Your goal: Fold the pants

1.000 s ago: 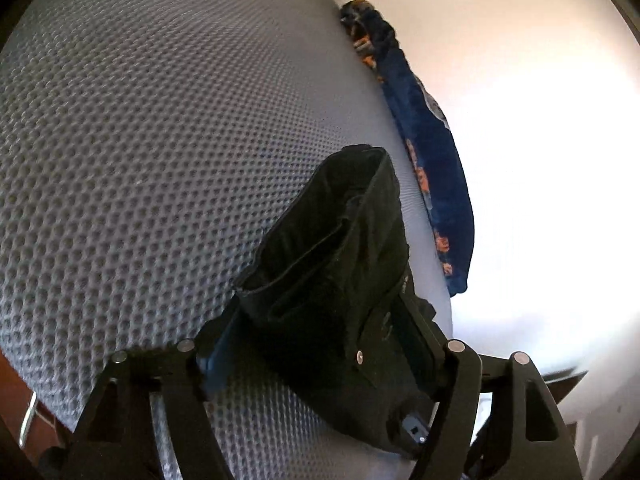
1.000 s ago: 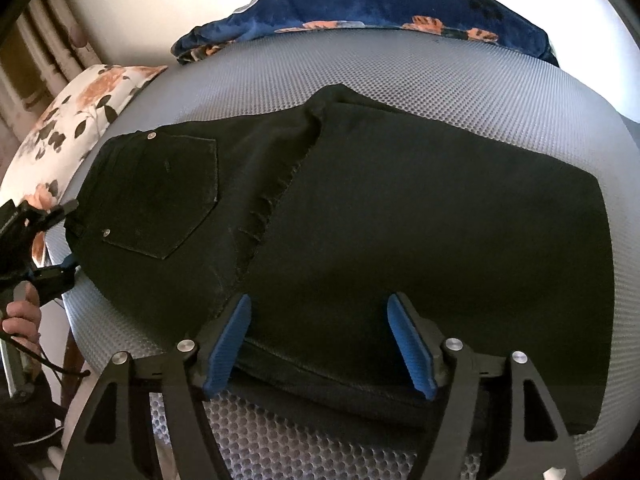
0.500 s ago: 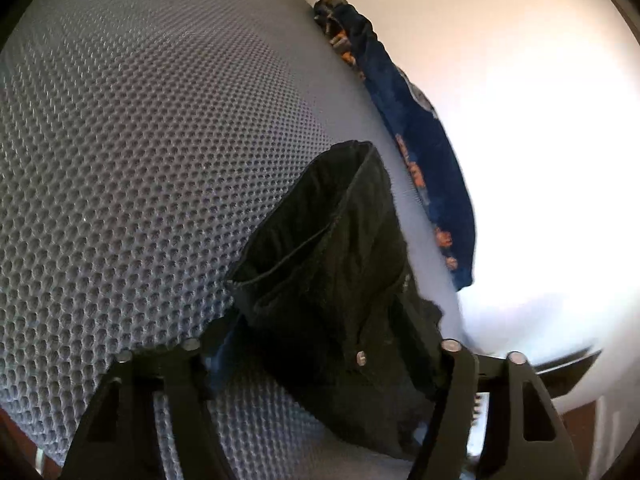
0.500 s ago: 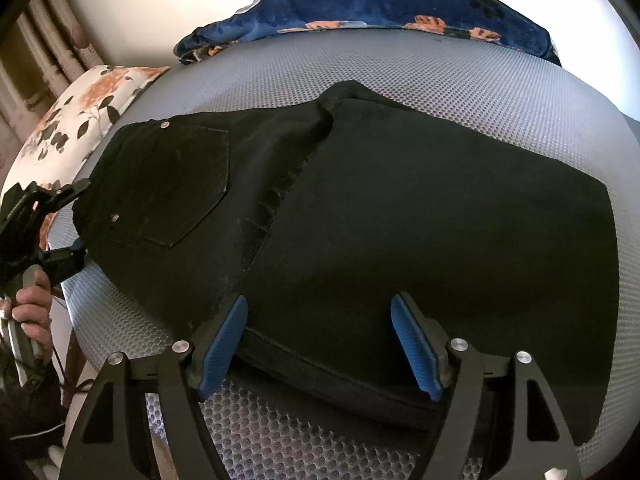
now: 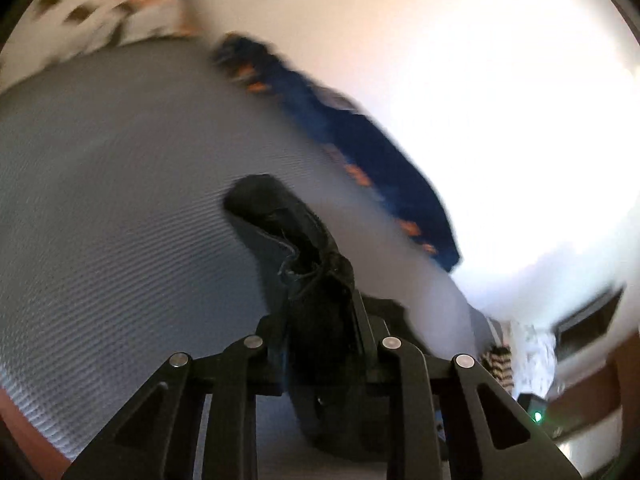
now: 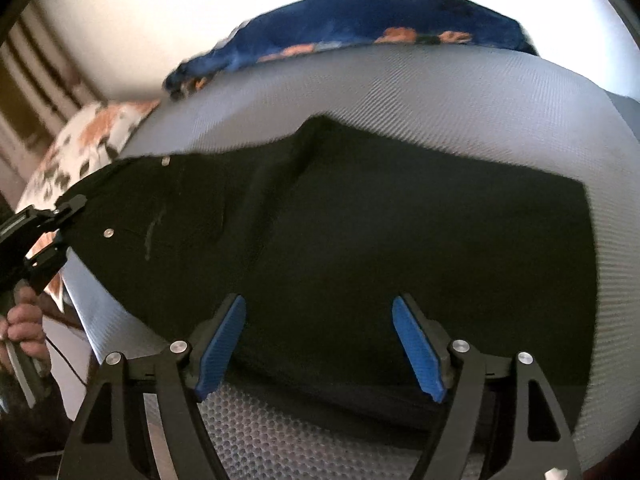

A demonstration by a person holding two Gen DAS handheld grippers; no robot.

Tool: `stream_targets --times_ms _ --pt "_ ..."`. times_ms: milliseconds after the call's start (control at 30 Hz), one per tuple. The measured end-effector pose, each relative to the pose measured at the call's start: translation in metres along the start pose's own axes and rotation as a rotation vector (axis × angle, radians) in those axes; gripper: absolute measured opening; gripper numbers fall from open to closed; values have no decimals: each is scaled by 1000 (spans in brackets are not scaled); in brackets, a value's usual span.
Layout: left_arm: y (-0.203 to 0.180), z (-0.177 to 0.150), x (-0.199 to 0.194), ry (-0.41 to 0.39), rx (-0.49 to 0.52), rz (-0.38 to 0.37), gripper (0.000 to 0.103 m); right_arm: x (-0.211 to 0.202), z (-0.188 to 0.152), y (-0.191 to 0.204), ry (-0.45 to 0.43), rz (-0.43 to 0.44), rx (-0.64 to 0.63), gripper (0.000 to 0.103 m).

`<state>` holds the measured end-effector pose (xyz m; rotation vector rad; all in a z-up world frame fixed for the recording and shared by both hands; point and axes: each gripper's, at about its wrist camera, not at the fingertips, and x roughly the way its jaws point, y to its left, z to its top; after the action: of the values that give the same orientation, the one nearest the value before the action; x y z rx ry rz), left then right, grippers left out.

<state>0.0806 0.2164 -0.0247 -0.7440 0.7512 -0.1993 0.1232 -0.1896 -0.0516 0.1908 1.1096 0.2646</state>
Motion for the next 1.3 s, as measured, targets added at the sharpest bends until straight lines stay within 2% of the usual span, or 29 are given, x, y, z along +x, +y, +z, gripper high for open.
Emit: stream_targets --times_ms 167,333,467,567,667,767,900,967,1033,1067,1100,1133,1200,1300 --pt "-66 1 21 41 141 -78 24 -35 9 -30 -78 -21 71 74" --pt "-129 -22 51 113 283 -128 24 -65 12 -68 -143 -41 166 74" --pt "-169 -54 75 190 378 -161 24 -77 10 -99 -166 -44 242 74" --pt "-193 -90 95 273 433 -183 24 -80 7 -117 -167 -51 285 74" --pt "-202 -120 110 347 471 -172 24 -81 3 -131 -163 -47 319 74" --pt "-206 -154 136 436 516 -128 24 -80 0 -141 -157 -45 341 74" --pt "-206 -182 157 470 598 -55 25 -77 -4 -148 -139 -34 350 74" --pt "-208 -188 155 451 644 -44 30 -77 -6 -150 -126 -28 344 74" --pt "-215 -193 151 458 683 -48 40 -72 -5 -151 -104 -4 339 74" --pt "-217 -193 147 464 695 -53 44 -68 -3 -152 -85 27 338 74" --pt "-220 -195 143 481 708 -65 53 -63 -2 -154 -74 48 341 74" --pt "-216 -193 139 492 707 -78 57 -59 -1 -155 -61 72 344 74" --pt "-214 -191 125 502 706 -116 58 -46 3 -158 -22 157 351 74" --pt "-208 -184 106 480 712 -135 67 -28 9 -160 29 248 341 74"
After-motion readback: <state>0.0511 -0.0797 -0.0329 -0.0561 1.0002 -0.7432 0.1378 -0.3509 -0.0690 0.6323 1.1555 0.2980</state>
